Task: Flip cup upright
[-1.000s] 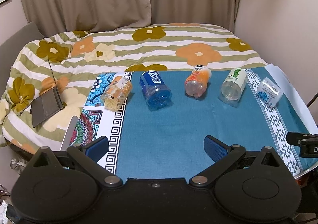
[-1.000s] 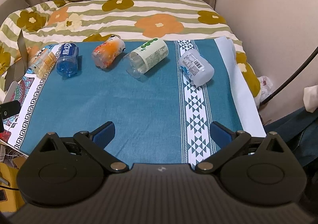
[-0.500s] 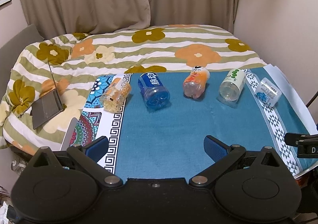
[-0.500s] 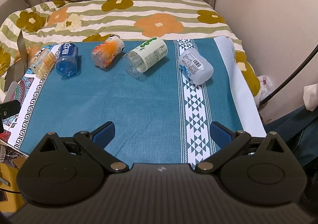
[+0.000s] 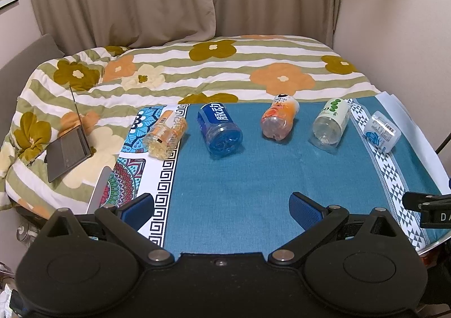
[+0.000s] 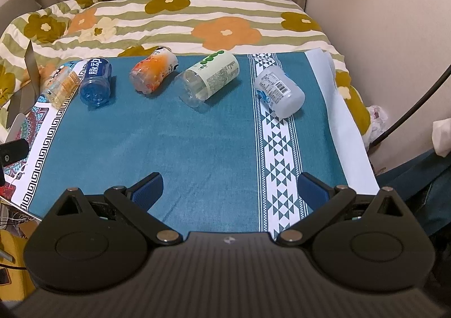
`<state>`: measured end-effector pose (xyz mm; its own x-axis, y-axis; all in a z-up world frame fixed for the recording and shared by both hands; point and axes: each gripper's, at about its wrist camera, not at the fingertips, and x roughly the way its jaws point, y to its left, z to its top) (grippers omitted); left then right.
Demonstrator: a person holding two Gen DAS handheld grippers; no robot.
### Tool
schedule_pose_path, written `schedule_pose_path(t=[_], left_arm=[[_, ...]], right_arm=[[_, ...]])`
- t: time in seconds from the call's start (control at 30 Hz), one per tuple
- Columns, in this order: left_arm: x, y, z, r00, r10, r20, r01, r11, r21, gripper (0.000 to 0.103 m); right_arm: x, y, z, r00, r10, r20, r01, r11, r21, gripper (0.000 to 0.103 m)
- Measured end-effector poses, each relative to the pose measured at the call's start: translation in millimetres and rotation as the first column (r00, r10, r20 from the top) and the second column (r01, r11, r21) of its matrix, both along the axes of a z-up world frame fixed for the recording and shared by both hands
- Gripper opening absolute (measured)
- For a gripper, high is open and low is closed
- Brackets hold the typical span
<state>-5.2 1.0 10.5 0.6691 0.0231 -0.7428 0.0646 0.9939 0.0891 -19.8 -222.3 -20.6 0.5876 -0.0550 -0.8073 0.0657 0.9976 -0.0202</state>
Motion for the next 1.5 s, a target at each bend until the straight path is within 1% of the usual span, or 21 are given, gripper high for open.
schedule_pose_path(t=[0.9, 1.0, 1.07, 1.2, 1.33, 1.47, 1.5], left_arm=[[2.1, -3.5, 0.4, 1.000, 0.011, -0.004, -0.011, 1.000, 0.006, 0.103], [2.0, -5.1, 1.8, 1.000, 0.022, -0.017, -0.021, 1.000, 0.008, 0.103], [1.6, -6.0, 5.3, 0.999, 0.033, -0.020, -0.033, 0.999, 0.013, 0.103], [5.9, -7.0, 13.5, 0.997, 0.079, -0.011, -0.079, 0.997, 0.018, 0.103], [17.6, -3.9, 21.4, 0.991, 0.132, 0.019, -0.133, 0.991, 0.016, 0.103], [37.9, 1.9, 29.7, 0.988, 0.150, 0.038, -0.151, 0.989, 0.004, 0.103], [46.2, 3.7, 31.4, 0.989, 0.146, 0.037, -0.146, 0.989, -0.003, 0.103]], right_arm=[[4.8, -0.2, 1.5, 1.000, 0.007, -0.006, -0.006, 1.000, 0.022, 0.103], [7.1, -3.9, 2.9, 1.000, 0.010, -0.026, -0.009, 0.999, 0.051, 0.103], [7.9, -9.0, 6.7, 1.000, 0.016, -0.024, -0.014, 0.998, 0.065, 0.103], [18.1, -17.3, 14.0, 0.998, 0.058, -0.020, -0.056, 0.995, 0.078, 0.103], [31.1, -25.0, 17.2, 0.994, 0.111, 0.004, -0.111, 0.991, 0.070, 0.103], [46.3, -28.5, 22.5, 0.995, 0.094, 0.031, -0.095, 0.995, 0.018, 0.103], [49.6, -29.7, 22.9, 0.995, 0.093, 0.036, -0.094, 0.995, 0.027, 0.103]])
